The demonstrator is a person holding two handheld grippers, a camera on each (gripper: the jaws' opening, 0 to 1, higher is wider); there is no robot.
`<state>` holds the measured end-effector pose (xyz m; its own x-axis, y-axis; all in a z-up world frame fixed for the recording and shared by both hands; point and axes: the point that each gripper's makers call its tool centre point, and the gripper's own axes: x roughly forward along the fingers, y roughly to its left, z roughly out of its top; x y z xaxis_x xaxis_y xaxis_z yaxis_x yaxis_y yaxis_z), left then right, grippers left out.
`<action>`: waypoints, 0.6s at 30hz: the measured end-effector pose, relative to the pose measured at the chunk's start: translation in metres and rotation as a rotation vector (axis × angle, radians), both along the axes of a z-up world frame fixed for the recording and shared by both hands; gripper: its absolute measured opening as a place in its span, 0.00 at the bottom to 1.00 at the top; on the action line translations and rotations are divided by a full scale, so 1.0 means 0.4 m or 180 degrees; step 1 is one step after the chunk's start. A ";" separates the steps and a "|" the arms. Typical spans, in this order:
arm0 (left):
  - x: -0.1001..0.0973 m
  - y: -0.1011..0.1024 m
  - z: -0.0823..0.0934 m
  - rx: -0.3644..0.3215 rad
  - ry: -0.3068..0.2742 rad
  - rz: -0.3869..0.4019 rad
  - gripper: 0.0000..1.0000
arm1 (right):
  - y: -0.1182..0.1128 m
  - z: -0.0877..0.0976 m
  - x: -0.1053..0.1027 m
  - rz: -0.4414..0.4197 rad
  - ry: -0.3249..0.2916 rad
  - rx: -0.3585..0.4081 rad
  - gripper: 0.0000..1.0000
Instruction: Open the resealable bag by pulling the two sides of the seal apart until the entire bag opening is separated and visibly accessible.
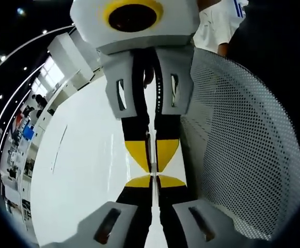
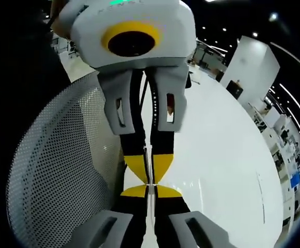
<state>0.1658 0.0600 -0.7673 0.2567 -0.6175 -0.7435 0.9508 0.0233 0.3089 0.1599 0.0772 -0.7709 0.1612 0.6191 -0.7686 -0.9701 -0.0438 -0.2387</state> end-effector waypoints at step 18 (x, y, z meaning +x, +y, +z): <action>-0.020 0.005 -0.012 0.0213 -0.0023 -0.0277 0.00 | -0.022 -0.015 -0.011 -0.0023 0.0010 -0.0050 0.00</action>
<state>0.1579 0.0622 -0.7721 0.2098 -0.5868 -0.7821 0.9461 -0.0800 0.3139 0.1554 0.0682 -0.7768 0.1631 0.6058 -0.7787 -0.9712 -0.0405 -0.2350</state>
